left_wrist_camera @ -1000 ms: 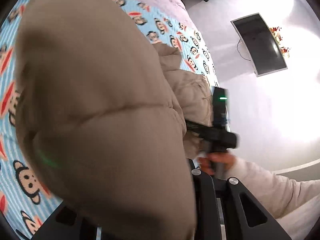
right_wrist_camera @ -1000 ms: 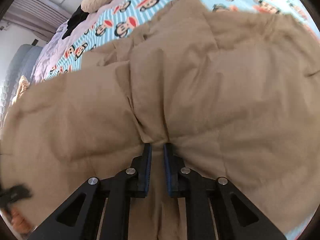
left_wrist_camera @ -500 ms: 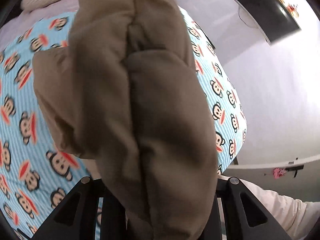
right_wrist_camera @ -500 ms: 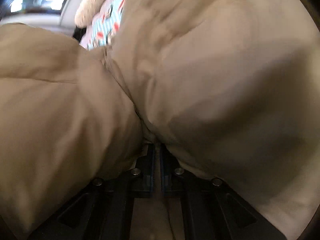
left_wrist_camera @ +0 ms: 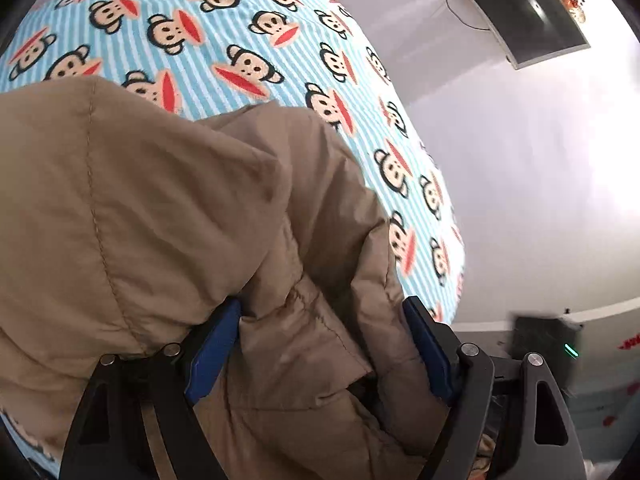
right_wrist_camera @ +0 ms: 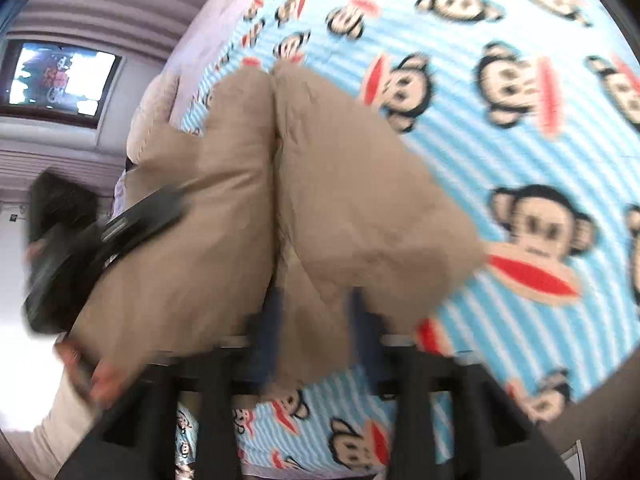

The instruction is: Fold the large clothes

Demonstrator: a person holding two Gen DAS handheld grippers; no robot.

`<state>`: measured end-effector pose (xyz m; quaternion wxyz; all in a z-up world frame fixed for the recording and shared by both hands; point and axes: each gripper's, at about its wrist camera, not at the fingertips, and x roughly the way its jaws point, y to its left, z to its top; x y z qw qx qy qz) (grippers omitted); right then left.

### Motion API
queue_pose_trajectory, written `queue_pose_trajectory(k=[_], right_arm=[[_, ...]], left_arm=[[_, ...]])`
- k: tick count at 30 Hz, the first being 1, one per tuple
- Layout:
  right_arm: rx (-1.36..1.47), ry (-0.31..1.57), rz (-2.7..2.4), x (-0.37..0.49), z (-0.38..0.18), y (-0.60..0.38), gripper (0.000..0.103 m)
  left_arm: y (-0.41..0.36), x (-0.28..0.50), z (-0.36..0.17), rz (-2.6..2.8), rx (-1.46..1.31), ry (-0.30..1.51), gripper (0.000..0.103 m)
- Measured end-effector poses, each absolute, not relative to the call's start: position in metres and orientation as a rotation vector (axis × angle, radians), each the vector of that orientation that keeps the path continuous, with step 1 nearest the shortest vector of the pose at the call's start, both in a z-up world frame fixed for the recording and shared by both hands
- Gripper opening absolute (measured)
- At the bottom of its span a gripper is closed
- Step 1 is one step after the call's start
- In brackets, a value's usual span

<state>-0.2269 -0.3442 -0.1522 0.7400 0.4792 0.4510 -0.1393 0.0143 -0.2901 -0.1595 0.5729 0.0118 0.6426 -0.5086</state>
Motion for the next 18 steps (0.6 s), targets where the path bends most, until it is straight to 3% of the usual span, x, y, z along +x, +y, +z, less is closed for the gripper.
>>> queue_pose_trajectory(k=[1, 5, 10, 11, 12, 13, 18], right_arm=[[1.044, 0.956, -0.306, -0.236, -0.143, -0.343, 0.069], [1.042, 0.856, -0.234, -0.251, -0.111, -0.332, 0.072], [0.935, 0.910, -0.156, -0.220, -0.107, -0.311, 0.074], [0.887, 0.942, -0.186, -0.207, -0.110, -0.305, 0.070], [0.839, 0.960, -0.222, -0.196, -0.112, -0.302, 0.057], [0.810, 0.964, -0.245, -0.189, -0.113, -0.301, 0.017], [0.750, 0.963, -0.394, -0.206, -0.116, -0.314, 0.010]], left_arm=[[-0.291, 0.007, -0.158, -1.187, 0.039, 1.497, 0.081], [-0.284, -0.001, -0.151, -1.173, 0.091, 1.473, 0.081], [-0.260, 0.009, -0.126, -1.166, 0.149, 1.361, 0.081], [-0.254, 0.010, -0.116, -1.159, 0.160, 1.315, 0.082], [-0.242, 0.013, -0.105, -1.137, 0.171, 1.249, 0.082], [-0.234, 0.017, -0.101, -1.111, 0.180, 1.201, 0.082], [-0.172, 0.060, -0.103, -0.876, 0.253, 1.057, 0.081]])
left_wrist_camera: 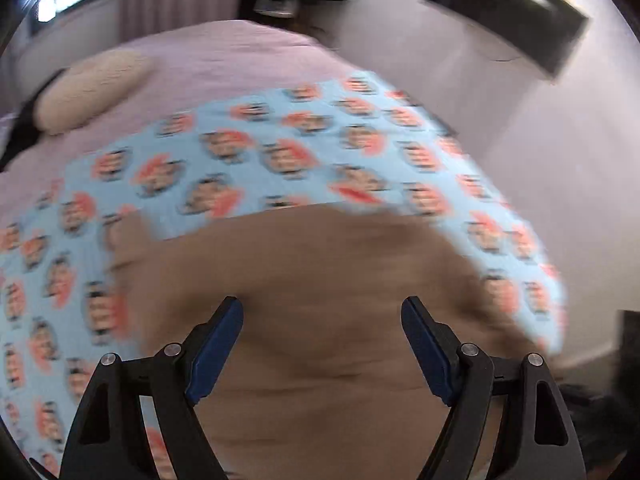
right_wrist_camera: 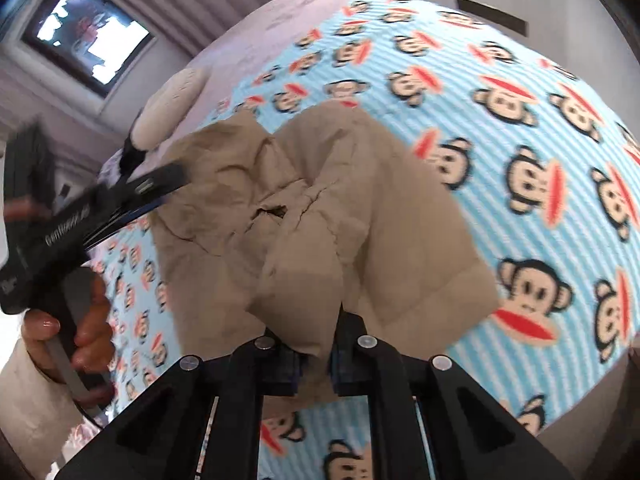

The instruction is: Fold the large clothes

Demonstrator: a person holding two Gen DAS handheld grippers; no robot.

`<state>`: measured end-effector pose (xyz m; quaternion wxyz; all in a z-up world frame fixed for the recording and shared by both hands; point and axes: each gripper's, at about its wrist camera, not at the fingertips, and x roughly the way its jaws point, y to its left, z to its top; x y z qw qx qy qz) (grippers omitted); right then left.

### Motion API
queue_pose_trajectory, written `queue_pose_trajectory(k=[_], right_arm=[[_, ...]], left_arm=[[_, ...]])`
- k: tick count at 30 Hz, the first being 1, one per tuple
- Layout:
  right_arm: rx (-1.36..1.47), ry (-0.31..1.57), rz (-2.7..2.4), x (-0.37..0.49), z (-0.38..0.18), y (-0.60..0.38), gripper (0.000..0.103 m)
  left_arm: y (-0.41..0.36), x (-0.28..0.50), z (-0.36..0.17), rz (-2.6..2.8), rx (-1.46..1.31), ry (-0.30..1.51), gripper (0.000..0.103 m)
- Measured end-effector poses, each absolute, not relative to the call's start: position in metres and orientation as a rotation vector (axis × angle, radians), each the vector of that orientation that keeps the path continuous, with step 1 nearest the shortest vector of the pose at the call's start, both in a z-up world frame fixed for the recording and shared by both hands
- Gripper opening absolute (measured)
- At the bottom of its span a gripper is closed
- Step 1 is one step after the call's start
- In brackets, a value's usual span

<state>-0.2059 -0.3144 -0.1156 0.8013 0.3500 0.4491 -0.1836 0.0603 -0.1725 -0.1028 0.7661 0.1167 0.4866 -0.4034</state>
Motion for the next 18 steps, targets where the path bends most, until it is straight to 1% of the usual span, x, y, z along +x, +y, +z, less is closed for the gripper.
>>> queue_pose_trajectory(k=[4, 12, 14, 17, 18], right_arm=[[0.805, 0.987, -0.449, -0.223, -0.137, -0.331, 0.010], [0.880, 1.018, -0.556, -0.257, -0.174, -0.354, 0.011], [0.945, 1.036, -0.548, -0.263, -0.185, -0.368, 0.015], [1.001, 1.007, -0.531, -0.278, -0.173, -0.387, 0.017], [0.983, 0.982, -0.530, -0.283, -0.160, -0.391, 0.020]], left_arm=[[-0.173, 0.086, -0.142, -0.807, 0.268, 1.109, 0.082], [-0.264, 0.055, -0.164, -0.844, 0.399, 1.035, 0.082], [-0.280, 0.050, -0.169, -0.837, 0.432, 1.027, 0.082], [-0.279, 0.050, -0.169, -0.822, 0.422, 1.040, 0.082], [-0.277, 0.053, -0.170, -0.820, 0.407, 1.047, 0.082]])
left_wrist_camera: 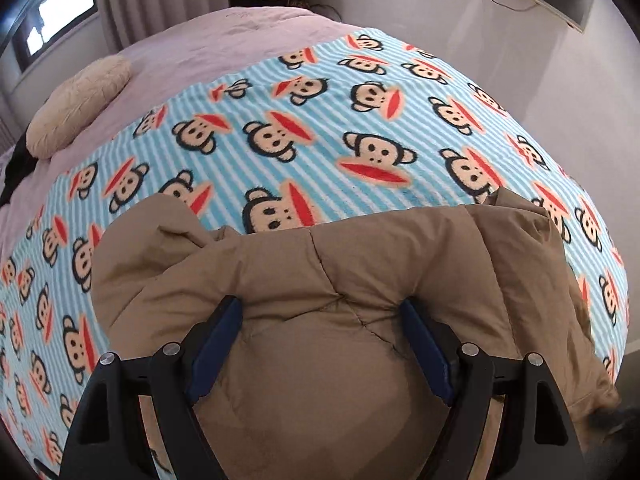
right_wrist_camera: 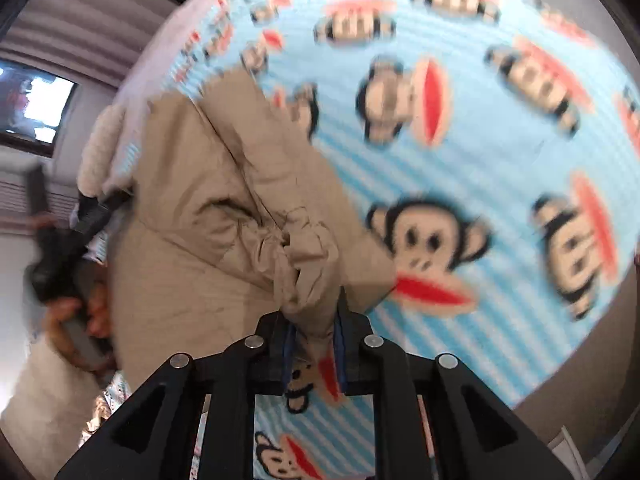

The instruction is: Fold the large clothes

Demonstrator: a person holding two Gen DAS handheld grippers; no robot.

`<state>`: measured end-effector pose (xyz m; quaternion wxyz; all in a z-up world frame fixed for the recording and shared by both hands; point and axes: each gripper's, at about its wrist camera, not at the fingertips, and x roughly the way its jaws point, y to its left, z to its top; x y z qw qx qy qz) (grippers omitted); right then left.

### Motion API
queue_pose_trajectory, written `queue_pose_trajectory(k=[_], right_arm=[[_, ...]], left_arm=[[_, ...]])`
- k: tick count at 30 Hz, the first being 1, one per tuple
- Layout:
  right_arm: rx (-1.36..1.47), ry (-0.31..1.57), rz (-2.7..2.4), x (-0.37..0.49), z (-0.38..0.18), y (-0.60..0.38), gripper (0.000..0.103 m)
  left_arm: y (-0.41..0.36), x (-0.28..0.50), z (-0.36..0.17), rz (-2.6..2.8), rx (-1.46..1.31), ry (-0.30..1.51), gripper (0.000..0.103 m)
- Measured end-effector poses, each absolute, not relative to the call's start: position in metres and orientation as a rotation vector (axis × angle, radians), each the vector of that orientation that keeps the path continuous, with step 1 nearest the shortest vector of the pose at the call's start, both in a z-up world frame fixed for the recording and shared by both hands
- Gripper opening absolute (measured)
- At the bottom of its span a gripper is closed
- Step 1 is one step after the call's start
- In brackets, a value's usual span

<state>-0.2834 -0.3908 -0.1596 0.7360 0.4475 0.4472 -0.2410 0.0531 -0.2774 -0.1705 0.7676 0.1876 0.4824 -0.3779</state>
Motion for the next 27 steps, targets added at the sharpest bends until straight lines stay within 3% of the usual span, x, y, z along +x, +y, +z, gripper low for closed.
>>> queue_pose_trajectory(k=[3, 4, 5, 12, 13, 16, 22, 27], right_arm=[[0.923, 0.874, -0.490, -0.292, -0.115, -0.404, 0.036], [0.915, 0.849, -0.461, -0.288, -0.104, -0.410, 0.052], [0.916, 0.826, -0.415, -0.277, -0.098, -0.417, 0.059], [0.935, 0.917, -0.211, -0.150, -0.135, -0.446, 0.059], [0.961, 0.937, -0.198, -0.133, -0.147, -0.451, 0.058], [0.993, 0.993, -0.222, -0.106, -0.172, -0.463, 0.011], [0.845, 1.077, -0.303, -0.128, -0.185, -0.461, 0.007], [0.911, 1.085, -0.312, -0.134, -0.205, -0.466, 0.007]], left_arm=[[-0.275, 0.056, -0.173, -0.823, 0.390, 1.055, 0.082], [-0.275, 0.055, -0.173, -0.822, 0.390, 1.053, 0.082], [-0.275, 0.055, -0.173, -0.821, 0.390, 1.053, 0.082], [-0.273, 0.057, -0.172, -0.815, 0.373, 1.060, 0.082], [-0.273, 0.057, -0.172, -0.813, 0.374, 1.059, 0.082], [-0.275, 0.055, -0.170, -0.798, 0.385, 1.057, 0.082], [-0.295, 0.035, -0.171, -0.827, 0.445, 1.029, 0.082], [-0.291, 0.032, -0.159, -0.772, 0.447, 1.048, 0.082]])
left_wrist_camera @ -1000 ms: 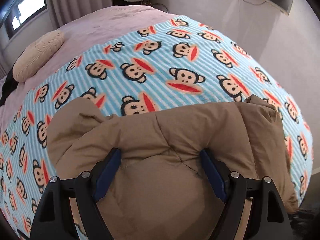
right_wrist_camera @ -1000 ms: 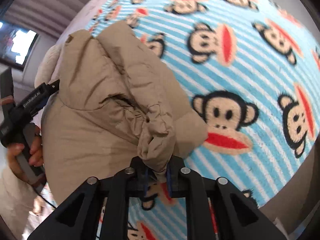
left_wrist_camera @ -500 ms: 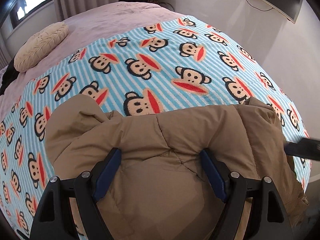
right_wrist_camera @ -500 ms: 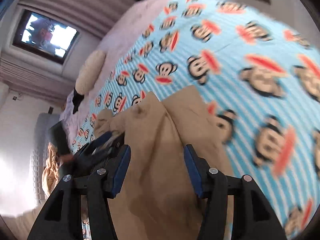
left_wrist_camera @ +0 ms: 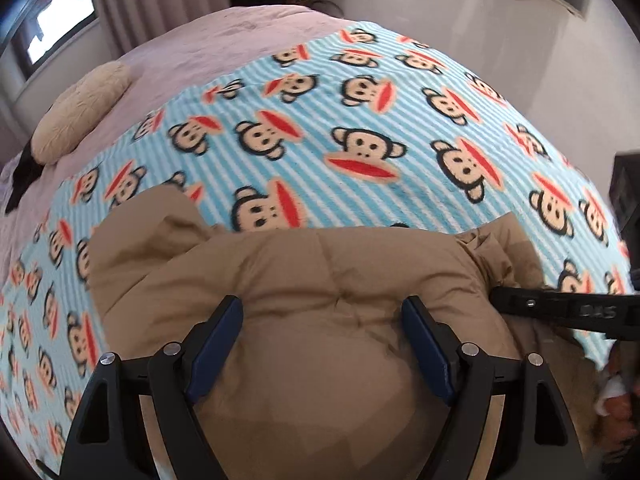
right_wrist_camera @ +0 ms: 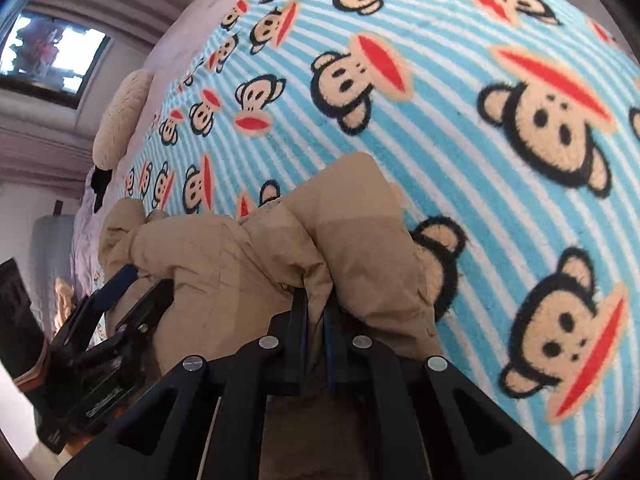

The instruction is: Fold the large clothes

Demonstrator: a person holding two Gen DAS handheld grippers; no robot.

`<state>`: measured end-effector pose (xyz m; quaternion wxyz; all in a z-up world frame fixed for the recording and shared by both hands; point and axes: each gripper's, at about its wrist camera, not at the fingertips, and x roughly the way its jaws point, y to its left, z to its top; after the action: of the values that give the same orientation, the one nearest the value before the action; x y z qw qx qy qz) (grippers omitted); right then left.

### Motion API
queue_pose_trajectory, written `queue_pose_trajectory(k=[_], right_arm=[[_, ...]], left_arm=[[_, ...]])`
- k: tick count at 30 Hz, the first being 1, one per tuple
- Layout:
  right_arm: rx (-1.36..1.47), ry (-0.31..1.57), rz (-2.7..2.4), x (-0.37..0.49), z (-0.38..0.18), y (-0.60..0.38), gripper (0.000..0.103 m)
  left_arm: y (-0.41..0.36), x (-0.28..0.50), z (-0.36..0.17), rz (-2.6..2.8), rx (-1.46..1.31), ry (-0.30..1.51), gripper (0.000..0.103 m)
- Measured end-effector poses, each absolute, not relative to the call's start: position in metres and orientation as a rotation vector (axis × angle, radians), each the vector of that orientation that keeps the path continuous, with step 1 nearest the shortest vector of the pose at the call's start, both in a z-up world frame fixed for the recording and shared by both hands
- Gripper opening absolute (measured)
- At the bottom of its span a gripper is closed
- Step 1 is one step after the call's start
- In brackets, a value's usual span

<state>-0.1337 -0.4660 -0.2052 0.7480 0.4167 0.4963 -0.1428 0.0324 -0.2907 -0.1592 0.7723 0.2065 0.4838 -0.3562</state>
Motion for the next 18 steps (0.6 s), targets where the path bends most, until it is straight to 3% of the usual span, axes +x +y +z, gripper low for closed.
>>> queue_pose_trajectory(k=[5, 10, 11, 18], right_arm=[[0.916, 1.078, -0.299, -0.137, -0.205, -0.466, 0.006], [0.945, 1.081, -0.283, -0.139, -0.205, -0.468, 0.007], [0.942, 1.091, -0.270, -0.139, -0.200, -0.467, 0.012], [0.762, 1.117, -0.134, -0.171, -0.132, -0.436, 0.012]], left_arm=[[-0.228, 0.016, -0.130, -0.713, 0.329, 1.105, 0.082], [-0.191, -0.016, -0.155, -0.633, 0.318, 1.198, 0.089], [-0.189, -0.021, -0.159, -0.612, 0.321, 1.194, 0.089], [-0.182, -0.024, -0.158, -0.549, 0.269, 1.214, 0.089]])
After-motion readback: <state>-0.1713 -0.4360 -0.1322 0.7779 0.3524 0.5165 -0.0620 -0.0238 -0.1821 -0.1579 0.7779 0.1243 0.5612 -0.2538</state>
